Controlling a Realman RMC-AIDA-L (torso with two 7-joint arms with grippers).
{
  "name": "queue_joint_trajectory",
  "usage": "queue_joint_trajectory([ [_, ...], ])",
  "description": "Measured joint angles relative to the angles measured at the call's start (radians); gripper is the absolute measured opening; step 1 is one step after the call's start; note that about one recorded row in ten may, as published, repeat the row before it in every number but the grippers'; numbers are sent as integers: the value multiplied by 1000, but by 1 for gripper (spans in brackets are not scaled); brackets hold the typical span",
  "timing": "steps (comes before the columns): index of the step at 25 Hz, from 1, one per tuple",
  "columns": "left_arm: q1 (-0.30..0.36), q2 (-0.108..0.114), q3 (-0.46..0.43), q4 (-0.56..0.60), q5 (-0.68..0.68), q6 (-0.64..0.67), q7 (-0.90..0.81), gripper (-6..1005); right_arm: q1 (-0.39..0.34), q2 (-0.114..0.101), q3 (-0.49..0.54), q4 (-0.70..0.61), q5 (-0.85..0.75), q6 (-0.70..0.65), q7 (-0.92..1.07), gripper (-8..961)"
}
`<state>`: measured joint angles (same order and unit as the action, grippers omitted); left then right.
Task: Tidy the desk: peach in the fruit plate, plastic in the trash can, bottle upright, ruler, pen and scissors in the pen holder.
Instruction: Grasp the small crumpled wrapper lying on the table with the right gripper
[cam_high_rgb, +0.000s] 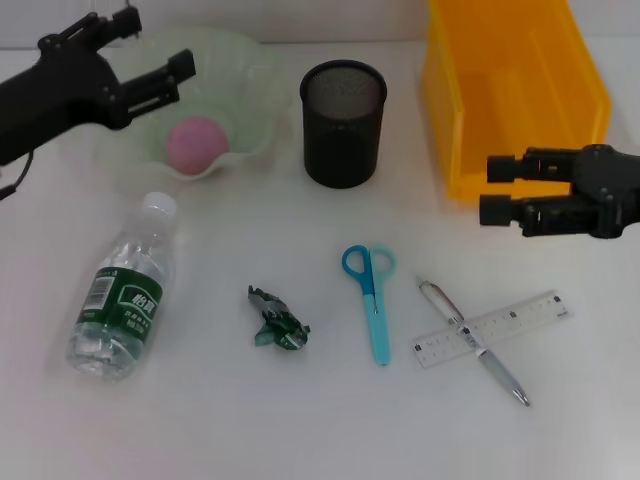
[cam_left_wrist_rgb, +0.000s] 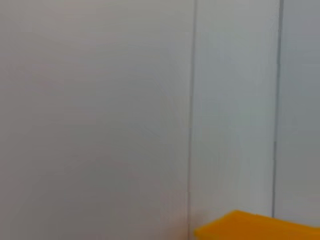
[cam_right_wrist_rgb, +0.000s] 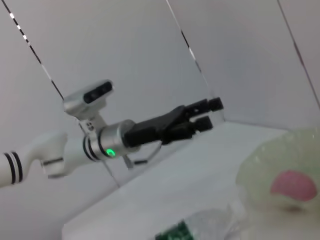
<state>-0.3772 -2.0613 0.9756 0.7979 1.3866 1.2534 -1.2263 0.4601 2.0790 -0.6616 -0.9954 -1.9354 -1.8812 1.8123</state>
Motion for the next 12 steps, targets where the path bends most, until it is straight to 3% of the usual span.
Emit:
queue_joint_trajectory([
  [4,82,11,0,17,12,133,88,846,54,-1,-141,-229,-115,-15,283,813],
  [6,104,14,0,12,13,156,100,846,121,1,-291,-360,-222,-10,518,812],
  [7,119,11,1,6,13,158,116,846,121,1,-291,-360,-222,-10,518,812],
  [12,132,-1,4,-3,14,151,156,844,255,3,-567,-392,-325,44,756,812],
])
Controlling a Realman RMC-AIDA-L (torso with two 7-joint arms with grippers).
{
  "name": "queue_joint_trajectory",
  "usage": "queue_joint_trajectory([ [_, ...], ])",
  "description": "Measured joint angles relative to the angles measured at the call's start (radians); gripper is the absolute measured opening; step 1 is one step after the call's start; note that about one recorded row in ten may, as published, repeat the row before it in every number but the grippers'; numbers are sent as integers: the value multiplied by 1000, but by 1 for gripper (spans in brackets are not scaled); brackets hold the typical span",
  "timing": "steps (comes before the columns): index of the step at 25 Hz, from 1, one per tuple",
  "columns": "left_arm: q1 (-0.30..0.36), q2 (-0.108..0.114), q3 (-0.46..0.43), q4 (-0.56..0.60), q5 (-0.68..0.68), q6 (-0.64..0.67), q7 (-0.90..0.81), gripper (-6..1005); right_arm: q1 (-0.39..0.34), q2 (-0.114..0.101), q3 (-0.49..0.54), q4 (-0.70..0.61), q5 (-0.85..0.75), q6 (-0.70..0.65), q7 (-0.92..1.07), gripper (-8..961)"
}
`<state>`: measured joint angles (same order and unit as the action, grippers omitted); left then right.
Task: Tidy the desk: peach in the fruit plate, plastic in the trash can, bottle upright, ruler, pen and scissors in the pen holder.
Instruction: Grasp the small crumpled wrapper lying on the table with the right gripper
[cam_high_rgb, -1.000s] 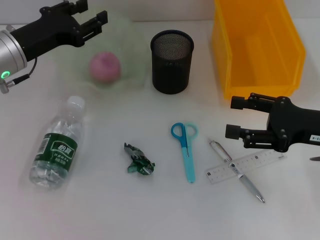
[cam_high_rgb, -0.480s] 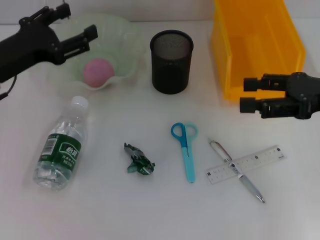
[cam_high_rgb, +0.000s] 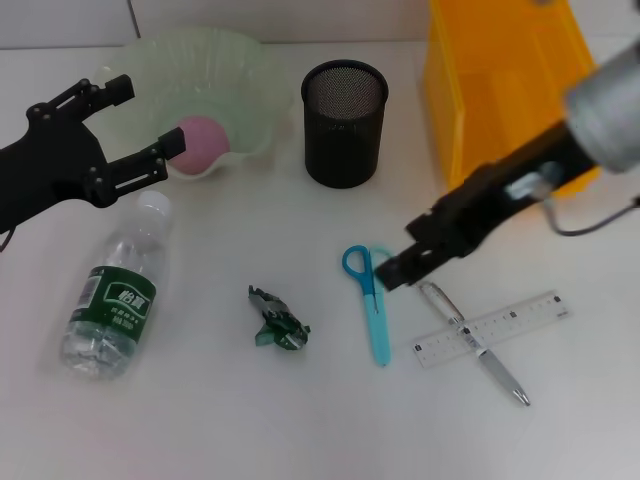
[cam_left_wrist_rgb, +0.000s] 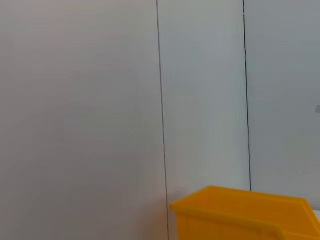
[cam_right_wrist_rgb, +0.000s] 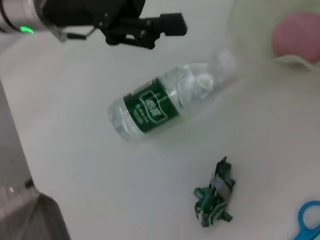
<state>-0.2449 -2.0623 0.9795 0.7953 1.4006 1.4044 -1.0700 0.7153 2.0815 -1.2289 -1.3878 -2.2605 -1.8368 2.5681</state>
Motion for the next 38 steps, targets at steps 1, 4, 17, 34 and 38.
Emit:
queue_joint_trajectory([
  [1,-2,-1,0,-1,0,-1,0,844,25,0,-52,6,-18,22,31,812],
  [4,-7,-3,2,-10,0,-11,-2,843,98,2,-190,36,-57,81,107,811],
  [17,-14,-7,5,-35,-3,-32,6,843,241,10,-551,200,-74,342,208,810],
  [34,-35,-7,7,-79,-2,-54,21,843,261,12,-791,313,-4,597,227,809],
  [38,-35,-7,7,-80,-2,-54,21,843,268,12,-803,331,5,620,227,808],
])
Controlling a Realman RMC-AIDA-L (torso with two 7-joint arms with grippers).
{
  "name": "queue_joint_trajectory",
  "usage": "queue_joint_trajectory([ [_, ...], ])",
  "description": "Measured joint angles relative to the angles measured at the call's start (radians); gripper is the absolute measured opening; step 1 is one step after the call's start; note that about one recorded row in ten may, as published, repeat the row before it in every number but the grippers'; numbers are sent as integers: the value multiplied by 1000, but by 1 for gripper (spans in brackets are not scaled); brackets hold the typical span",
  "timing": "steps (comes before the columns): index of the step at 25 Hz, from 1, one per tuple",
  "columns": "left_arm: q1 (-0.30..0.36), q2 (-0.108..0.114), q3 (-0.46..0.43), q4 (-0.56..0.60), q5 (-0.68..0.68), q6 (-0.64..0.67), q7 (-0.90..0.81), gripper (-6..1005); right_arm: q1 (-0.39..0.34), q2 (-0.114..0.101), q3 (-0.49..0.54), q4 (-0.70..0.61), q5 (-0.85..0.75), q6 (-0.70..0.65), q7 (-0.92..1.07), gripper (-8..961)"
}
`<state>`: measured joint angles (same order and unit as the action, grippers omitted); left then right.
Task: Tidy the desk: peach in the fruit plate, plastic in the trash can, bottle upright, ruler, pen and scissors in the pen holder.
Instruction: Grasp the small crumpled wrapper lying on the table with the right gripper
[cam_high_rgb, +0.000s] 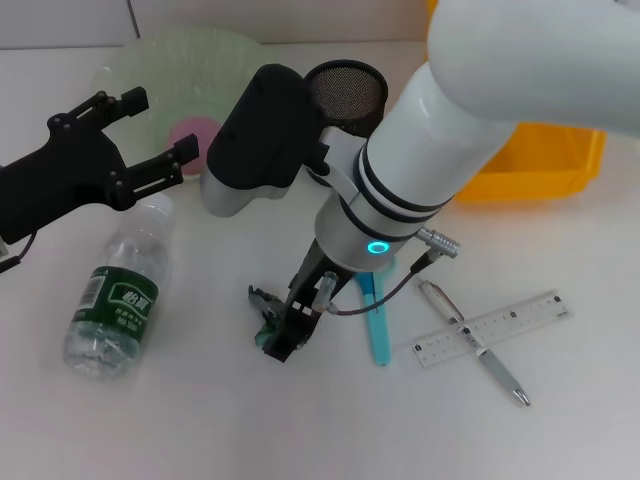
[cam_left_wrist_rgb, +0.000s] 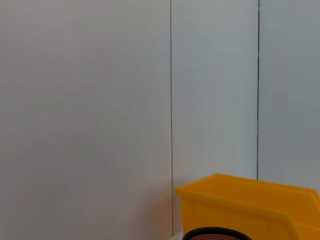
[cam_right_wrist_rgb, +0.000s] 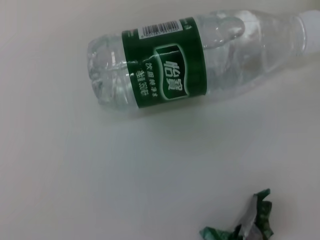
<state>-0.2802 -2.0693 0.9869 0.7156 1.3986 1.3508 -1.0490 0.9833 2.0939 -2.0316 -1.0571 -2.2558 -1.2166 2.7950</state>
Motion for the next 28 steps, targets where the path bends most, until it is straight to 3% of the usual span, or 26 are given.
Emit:
queue_joint_trajectory([
  [17,-7,-2,-1,-10,0,1,2,843,49,0,-39,113,68,72,-9,762],
  [28,-22,-1,-1,-25,-1,-1,11,843,65,0,-72,136,73,70,-10,331],
])
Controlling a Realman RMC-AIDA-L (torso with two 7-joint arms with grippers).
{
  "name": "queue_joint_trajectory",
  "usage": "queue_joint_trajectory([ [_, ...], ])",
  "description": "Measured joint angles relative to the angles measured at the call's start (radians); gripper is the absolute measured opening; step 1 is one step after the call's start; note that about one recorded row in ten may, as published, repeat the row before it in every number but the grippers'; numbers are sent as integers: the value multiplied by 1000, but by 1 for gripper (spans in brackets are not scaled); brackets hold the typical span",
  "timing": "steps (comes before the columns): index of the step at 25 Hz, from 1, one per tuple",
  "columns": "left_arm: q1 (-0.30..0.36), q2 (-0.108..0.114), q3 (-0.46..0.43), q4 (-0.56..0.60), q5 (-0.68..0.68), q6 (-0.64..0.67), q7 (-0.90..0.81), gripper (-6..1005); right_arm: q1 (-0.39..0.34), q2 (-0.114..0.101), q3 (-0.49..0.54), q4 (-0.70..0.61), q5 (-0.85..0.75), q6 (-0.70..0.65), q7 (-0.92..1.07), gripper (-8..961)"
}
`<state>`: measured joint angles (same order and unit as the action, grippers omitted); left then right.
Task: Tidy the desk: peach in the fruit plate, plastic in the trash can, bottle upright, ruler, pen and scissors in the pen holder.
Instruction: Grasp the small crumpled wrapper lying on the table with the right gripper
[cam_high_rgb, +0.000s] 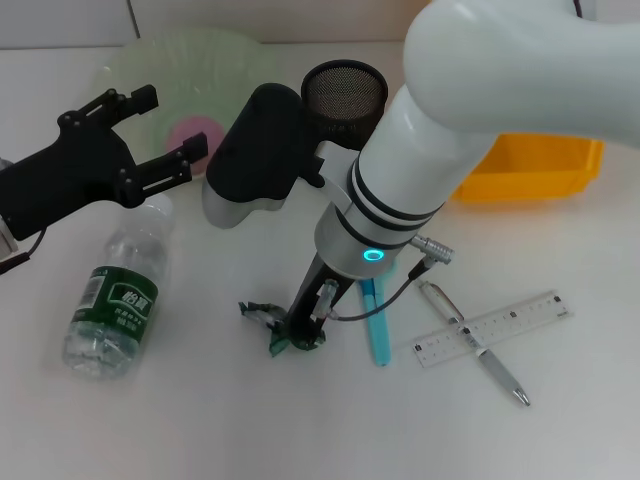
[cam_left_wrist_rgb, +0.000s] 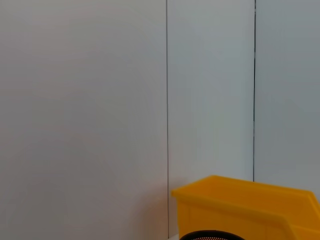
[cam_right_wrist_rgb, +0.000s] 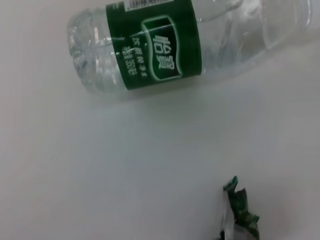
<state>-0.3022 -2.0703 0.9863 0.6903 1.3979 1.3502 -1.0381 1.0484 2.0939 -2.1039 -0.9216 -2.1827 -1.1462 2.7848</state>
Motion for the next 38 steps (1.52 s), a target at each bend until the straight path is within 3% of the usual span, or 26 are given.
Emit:
queue_joint_trajectory([
  [5,-2,1,3,0,1,1,0,843,-15,0,7,-23,-2,-13,0,131],
  [11,-1,6,29,5,4,8,0,843,-95,-6,114,-143,-77,-100,0,79],
  [15,9,8,33,22,19,27,-6,843,-164,-7,246,-251,-168,-192,0,76],
  [16,11,9,32,25,24,31,-8,843,-202,-11,322,-313,-196,-241,-3,76],
  [20,16,9,33,33,31,37,-11,843,-251,-11,424,-400,-228,-307,-21,78],
  [21,22,9,35,39,31,40,-11,843,-280,-11,508,-466,-234,-347,-36,82],
  [28,42,11,36,57,31,64,-2,843,-310,-13,702,-537,-238,-439,-83,110],
  [32,45,12,32,76,31,65,-1,843,-305,-10,666,-508,-239,-459,-79,126],
  [34,45,16,30,85,31,62,-7,843,-302,-8,582,-509,-240,-466,-78,134],
  [38,44,18,29,88,31,61,-10,843,-302,-5,495,-496,-240,-460,-80,236],
])
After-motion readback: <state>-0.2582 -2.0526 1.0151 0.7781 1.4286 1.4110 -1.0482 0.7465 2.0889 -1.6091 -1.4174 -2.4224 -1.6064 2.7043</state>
